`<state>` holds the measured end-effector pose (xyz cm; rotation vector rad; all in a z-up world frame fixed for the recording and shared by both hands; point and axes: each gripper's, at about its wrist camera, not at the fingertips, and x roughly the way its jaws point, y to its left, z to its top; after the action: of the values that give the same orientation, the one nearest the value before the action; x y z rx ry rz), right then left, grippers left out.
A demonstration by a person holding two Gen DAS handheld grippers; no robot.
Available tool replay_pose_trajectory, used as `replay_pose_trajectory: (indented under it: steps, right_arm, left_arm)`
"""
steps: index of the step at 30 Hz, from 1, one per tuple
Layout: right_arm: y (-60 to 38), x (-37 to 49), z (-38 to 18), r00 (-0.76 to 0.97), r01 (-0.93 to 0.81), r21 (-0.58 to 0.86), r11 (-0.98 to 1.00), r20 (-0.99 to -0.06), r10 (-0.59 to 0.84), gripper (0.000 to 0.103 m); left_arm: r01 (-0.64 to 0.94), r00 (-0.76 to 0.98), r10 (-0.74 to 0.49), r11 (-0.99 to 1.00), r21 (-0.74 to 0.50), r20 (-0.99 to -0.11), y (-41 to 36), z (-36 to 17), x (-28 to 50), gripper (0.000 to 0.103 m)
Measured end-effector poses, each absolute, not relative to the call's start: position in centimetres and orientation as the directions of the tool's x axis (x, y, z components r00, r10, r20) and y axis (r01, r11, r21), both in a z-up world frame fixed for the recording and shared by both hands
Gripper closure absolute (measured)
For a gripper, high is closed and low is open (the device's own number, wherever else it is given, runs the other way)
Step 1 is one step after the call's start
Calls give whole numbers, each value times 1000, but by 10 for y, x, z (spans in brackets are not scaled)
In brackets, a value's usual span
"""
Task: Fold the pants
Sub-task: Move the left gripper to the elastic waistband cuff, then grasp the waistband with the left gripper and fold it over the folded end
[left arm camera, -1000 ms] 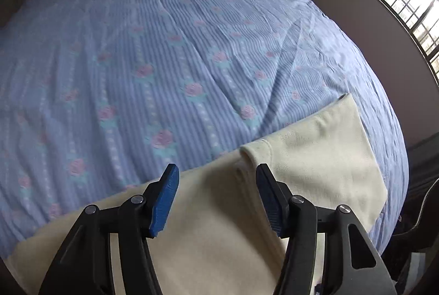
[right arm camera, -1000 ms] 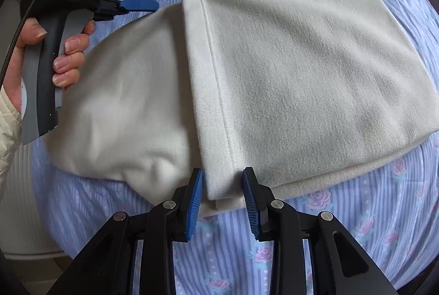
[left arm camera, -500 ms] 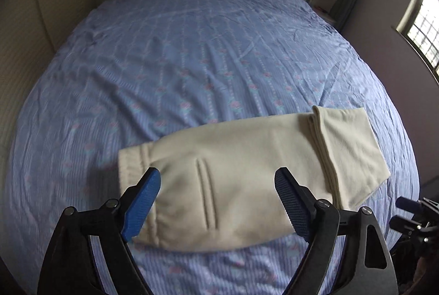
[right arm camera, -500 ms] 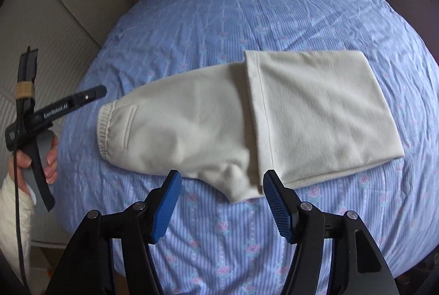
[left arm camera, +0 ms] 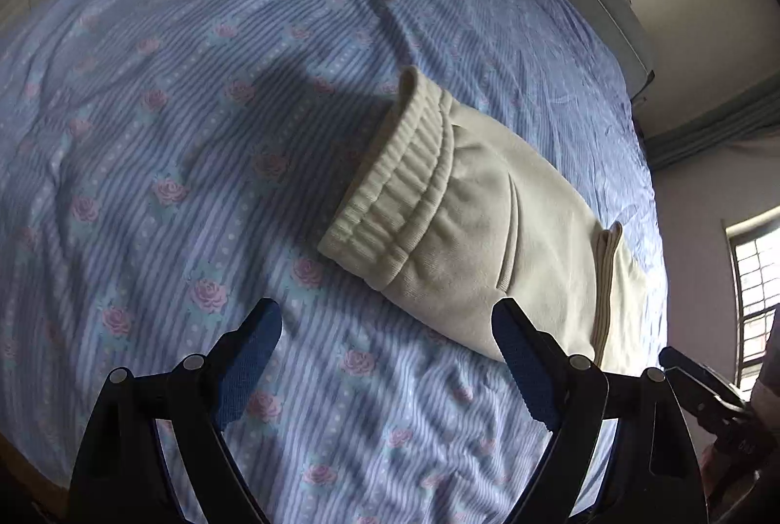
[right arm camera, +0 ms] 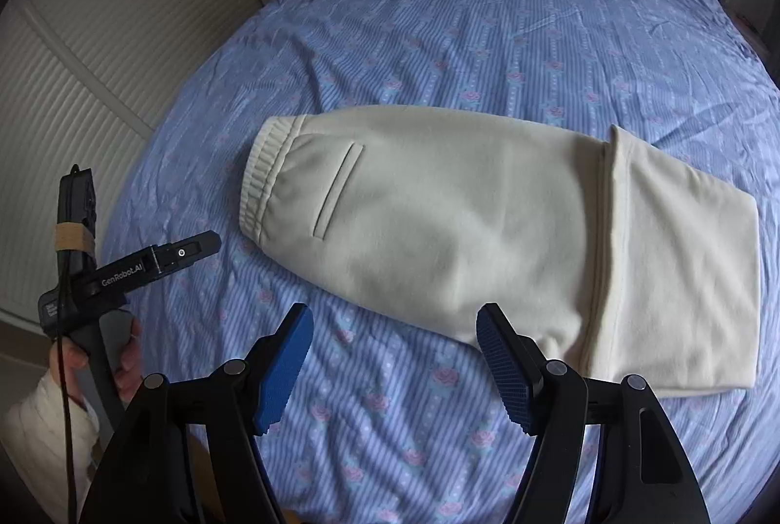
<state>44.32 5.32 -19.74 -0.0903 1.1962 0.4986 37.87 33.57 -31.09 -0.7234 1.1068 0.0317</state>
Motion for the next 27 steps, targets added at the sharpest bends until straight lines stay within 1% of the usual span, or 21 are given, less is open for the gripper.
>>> replay_pose_trajectory:
  steps: [3,9,12,13,15,17,19,20,21,22,23,24,25,26,27]
  right_arm:
    - [73,457,-209,252,-431,189,882,-913,320,32]
    - [97,472,-220,237,-442,194,876,-916,323,32]
    - [101,475,-225,234,-445,179,877,-923,307,32]
    - [101,476,-227,235,-445,172,879,-925,300,32]
    - [100,479,-231,232,-437,168,884,-928,291,33]
    - [98,483,-235,225,-420,176,890,-930,290,33]
    - [95,487,-237,224,-395,189,899,-929,294,32]
    - [93,489,-236,223,-386,199,901,-927,300,32]
    - [91,490,-236,224,-377,204,904,-926,302,32]
    - [89,491,-235,227,-370,204,906,-926,301,32]
    - [88,492,-235,230,-366,202,908,-926,299,33]
    - [87,492,-234,235,-362,198,911,-926,295,32]
    - [85,492,-233,240,-358,194,914,-927,290,33]
    - [83,492,-232,243,-352,191,916,-927,287,33]
    - [81,492,-231,247,-345,189,919,-927,283,33]
  left_arm:
    - [-401,477,-379,709,-580,-793,343,-338,391,15]
    - [-424,523,-576,465,-778,-629,350,-393,410,15]
    - [-407,544,-599,424,-809,-588,351,-401,421,15]
    - [-391,553,-609,413,-822,-569,351,-400,425,18]
    - [-365,554,-608,436,-823,-568,353,-391,434,42]
    - [-282,579,-621,455,-844,-528,351,-370,441,52]
    - [-159,609,-660,441,-883,-439,347,-344,443,53]
    - [-107,616,-671,447,-888,-412,344,-334,445,53]
    - [-87,612,-671,469,-879,-419,339,-329,448,50]
    - [-93,596,-663,504,-859,-453,333,-328,454,48]
    - [-109,570,-650,547,-830,-503,327,-333,461,39]
    - [-139,541,-634,580,-802,-552,322,-341,467,34]
    - [-194,514,-616,594,-781,-597,320,-354,473,34]
    - [-256,499,-605,582,-772,-621,321,-368,476,34]
    - [-314,503,-597,548,-775,-625,324,-381,477,40]
